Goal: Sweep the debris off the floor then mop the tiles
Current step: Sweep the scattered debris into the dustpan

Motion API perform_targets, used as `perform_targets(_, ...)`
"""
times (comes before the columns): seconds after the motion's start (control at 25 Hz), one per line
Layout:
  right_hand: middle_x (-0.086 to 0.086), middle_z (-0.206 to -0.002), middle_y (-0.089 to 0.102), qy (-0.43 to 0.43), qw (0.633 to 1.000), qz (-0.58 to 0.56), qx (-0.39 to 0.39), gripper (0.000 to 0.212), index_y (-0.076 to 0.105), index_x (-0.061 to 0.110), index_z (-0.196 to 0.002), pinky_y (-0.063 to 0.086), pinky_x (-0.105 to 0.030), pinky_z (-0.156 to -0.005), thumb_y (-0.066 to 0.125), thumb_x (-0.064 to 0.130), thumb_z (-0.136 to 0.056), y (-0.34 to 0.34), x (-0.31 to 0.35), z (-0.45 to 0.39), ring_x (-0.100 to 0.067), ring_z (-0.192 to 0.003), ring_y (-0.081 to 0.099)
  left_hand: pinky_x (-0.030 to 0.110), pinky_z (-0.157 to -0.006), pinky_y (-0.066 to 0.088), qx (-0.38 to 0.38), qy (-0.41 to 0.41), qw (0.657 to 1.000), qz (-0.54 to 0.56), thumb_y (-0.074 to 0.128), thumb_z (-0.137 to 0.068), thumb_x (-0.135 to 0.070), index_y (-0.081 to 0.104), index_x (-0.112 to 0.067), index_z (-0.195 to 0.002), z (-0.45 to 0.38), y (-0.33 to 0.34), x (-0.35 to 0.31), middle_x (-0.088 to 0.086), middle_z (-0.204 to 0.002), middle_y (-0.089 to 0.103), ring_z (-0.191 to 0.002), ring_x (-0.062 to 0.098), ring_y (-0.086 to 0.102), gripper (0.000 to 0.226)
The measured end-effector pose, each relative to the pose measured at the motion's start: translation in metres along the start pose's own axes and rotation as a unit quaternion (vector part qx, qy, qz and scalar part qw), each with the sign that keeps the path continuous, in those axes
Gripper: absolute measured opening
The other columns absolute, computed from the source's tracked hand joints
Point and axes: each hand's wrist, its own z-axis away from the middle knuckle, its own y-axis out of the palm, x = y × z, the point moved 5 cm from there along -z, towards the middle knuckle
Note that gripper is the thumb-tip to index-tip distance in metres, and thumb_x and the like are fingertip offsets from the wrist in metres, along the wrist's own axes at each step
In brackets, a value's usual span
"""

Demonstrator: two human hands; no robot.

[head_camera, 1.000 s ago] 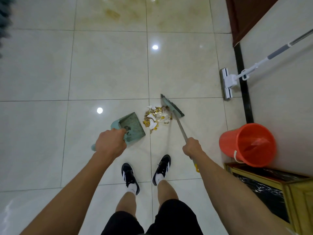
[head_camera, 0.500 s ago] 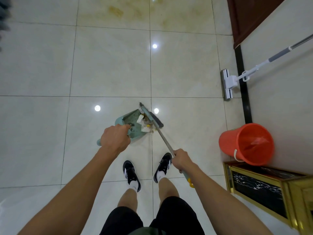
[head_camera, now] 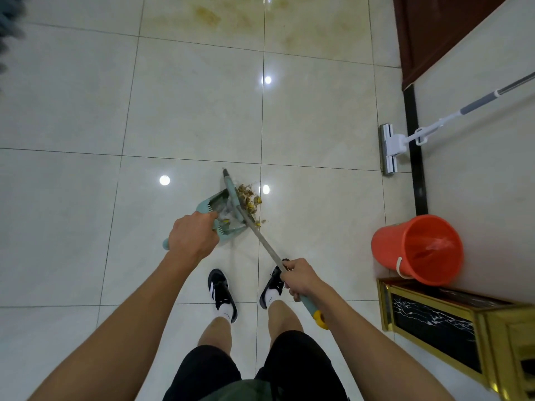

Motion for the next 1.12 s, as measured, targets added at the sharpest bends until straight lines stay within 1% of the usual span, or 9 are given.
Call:
perform_targets(0.16, -0.012, -0.072, 0.054, -0.001, 1.000, 0.007, -0.002, 0.041, 0.063, 0.009, -0.123, 0.038, -0.024, -0.041, 0.048, 0.002, -0.086, 0.003, 0.001, 0.015, -0.020, -0.047, 0.042, 0.034, -0.062, 0.052, -0.008, -0.023, 0.999, 0.028, 0.055, -0.088, -0.019, 0.065, -0.024, -0.099, 0.002, -0.005, 0.012, 0.002, -0.076, 0.063, -0.063, 0.024, 0.061, 0.016)
perform_targets(0.32, -0.012, -0.073, 0.054, -0.014, 0.998, 0.041, -0.034, 0.042, 0.062, 0.007, -0.127, 0.038, -0.027, -0.044, 0.047, 0.003, -0.088, -0.013, 0.000, 0.027, -0.022, -0.052, 0.042, 0.034, -0.061, 0.054, -0.004, -0.049, 0.997, 0.054, 0.054, -0.089, -0.020, 0.065, -0.024, -0.094, 0.007, -0.003, 0.035, 0.000, -0.077, 0.064, -0.063, 0.023, 0.060, 0.013)
perform_targets(0.48, -0.009, -0.076, 0.056, -0.019, 0.995, 0.069, -0.069, 0.054, 0.051, 0.013, -0.141, 0.037, -0.027, -0.044, 0.049, 0.005, -0.088, -0.037, 0.002, 0.025, -0.022, -0.054, 0.044, 0.033, -0.060, 0.051, -0.007, -0.065, 0.995, 0.069, 0.054, -0.089, -0.021, 0.065, -0.023, -0.092, 0.015, 0.000, 0.049, 0.002, -0.075, 0.062, -0.064, 0.025, 0.059, 0.011)
perform_targets(0.56, -0.007, -0.082, 0.057, -0.029, 0.992, 0.094, -0.084, 0.057, 0.048, 0.013, -0.144, 0.039, -0.026, -0.042, 0.049, 0.007, -0.088, -0.045, 0.007, 0.018, -0.022, -0.052, 0.046, 0.033, -0.061, 0.053, -0.002, -0.070, 0.995, 0.069, 0.054, -0.090, -0.022, 0.065, -0.024, -0.094, 0.017, 0.002, 0.055, 0.001, -0.076, 0.063, -0.063, 0.023, 0.060, 0.012)
perform_targets(0.72, -0.010, -0.098, 0.063, -0.064, 0.976, 0.176, -0.115, 0.050, 0.054, 0.011, -0.138, 0.045, -0.027, -0.042, 0.050, 0.009, -0.088, -0.048, 0.023, -0.005, -0.023, -0.059, 0.056, 0.036, -0.063, 0.057, -0.002, -0.088, 0.995, 0.056, 0.056, -0.090, -0.024, 0.066, -0.025, -0.094, 0.017, 0.004, 0.073, -0.001, -0.071, 0.061, -0.061, 0.021, 0.059, 0.011)
perform_targets(0.84, -0.010, -0.102, 0.062, -0.070, 0.954, 0.261, -0.132, 0.041, 0.058, 0.010, -0.129, 0.046, -0.026, -0.057, 0.048, 0.009, -0.089, -0.046, 0.036, -0.029, -0.024, -0.073, 0.057, 0.036, -0.062, 0.057, -0.005, -0.096, 0.994, 0.050, 0.057, -0.091, -0.023, 0.064, -0.025, -0.091, 0.015, 0.004, 0.083, -0.002, -0.068, 0.059, -0.058, 0.021, 0.058, 0.007)
perform_targets(0.96, -0.013, -0.112, 0.060, -0.054, 0.937, 0.317, -0.138, 0.036, 0.054, 0.007, -0.127, 0.046, -0.029, -0.067, 0.045, 0.009, -0.093, -0.052, 0.049, -0.049, -0.025, -0.081, 0.053, 0.033, -0.057, 0.052, -0.008, -0.091, 0.995, 0.038, 0.057, -0.091, -0.023, 0.063, -0.025, -0.089, 0.012, 0.003, 0.086, -0.001, -0.067, 0.058, -0.057, 0.021, 0.057, 0.007)
perform_targets(1.04, -0.013, -0.110, 0.058, -0.044, 0.935, 0.324, -0.135, 0.035, 0.053, 0.008, -0.128, 0.048, -0.031, -0.070, 0.045, 0.010, -0.094, -0.058, 0.055, -0.063, -0.026, -0.083, 0.052, 0.031, -0.054, 0.046, -0.006, -0.091, 0.995, 0.033, 0.056, -0.092, -0.023, 0.062, -0.025, -0.090, 0.010, 0.005, 0.086, -0.002, -0.067, 0.058, -0.056, 0.020, 0.056, 0.006)
perform_targets(1.12, -0.013, -0.107, 0.056, -0.038, 0.936, 0.329, -0.120, 0.032, 0.054, 0.006, -0.125, 0.052, -0.033, -0.066, 0.045, 0.010, -0.095, -0.057, 0.054, -0.071, -0.026, -0.079, 0.055, 0.032, -0.055, 0.049, -0.007, -0.091, 0.995, 0.027, 0.056, -0.092, -0.023, 0.062, -0.023, -0.093, 0.007, 0.008, 0.082, -0.002, -0.068, 0.058, -0.056, 0.020, 0.056, 0.006)
